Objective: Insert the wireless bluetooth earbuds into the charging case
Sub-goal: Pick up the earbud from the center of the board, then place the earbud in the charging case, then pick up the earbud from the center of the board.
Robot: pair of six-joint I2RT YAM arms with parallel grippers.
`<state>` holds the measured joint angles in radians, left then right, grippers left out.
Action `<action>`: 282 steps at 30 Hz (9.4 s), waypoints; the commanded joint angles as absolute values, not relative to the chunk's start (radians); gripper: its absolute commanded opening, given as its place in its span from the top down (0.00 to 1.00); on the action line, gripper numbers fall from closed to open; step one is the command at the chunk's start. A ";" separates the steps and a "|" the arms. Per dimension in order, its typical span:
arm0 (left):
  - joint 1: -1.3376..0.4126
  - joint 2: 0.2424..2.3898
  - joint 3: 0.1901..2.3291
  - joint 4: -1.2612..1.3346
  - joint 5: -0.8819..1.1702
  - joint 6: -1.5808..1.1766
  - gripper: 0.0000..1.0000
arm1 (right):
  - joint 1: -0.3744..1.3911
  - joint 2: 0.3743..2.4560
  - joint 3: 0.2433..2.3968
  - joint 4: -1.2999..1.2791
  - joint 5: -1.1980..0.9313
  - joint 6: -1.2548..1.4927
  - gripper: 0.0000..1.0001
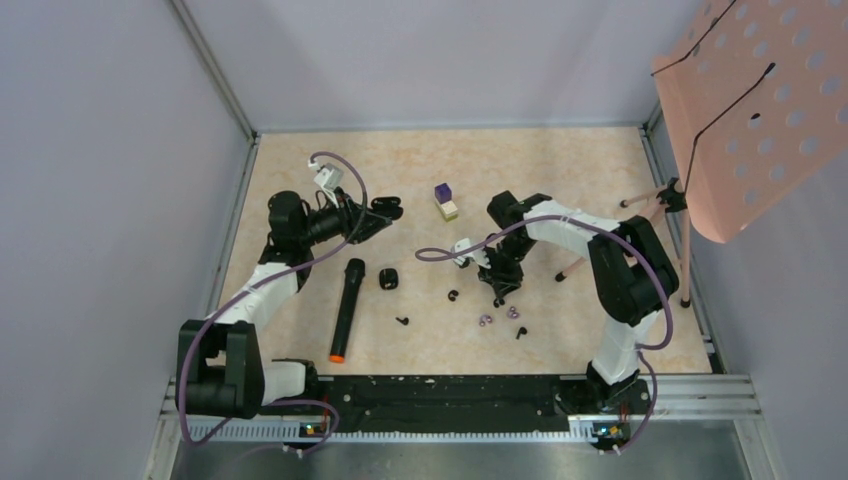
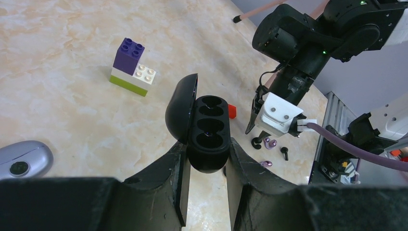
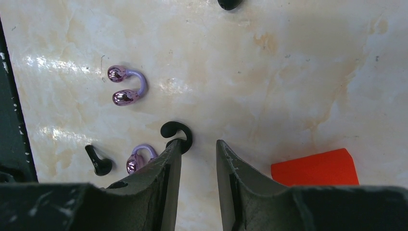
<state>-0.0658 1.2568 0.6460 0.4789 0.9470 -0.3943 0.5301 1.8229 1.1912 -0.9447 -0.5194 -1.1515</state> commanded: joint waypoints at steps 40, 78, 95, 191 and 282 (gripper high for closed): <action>-0.194 1.331 0.804 0.300 1.184 0.026 1.00 | 0.580 1.633 1.791 -1.023 -0.778 -0.709 1.00; -0.307 1.360 0.901 0.381 1.195 -0.044 1.00 | 0.661 1.774 1.904 -0.838 -0.845 -0.512 1.00; -0.311 1.370 0.905 0.465 1.168 -0.118 1.00 | 0.667 1.807 1.923 -0.851 -0.847 -0.540 1.00; -0.018 1.065 0.681 0.156 0.668 -0.287 1.00 | 0.803 1.940 1.374 -0.678 -0.224 -0.087 0.71; 0.023 1.092 0.683 0.175 0.645 -0.327 1.00 | 0.746 1.832 1.245 -0.606 -0.274 -0.374 0.81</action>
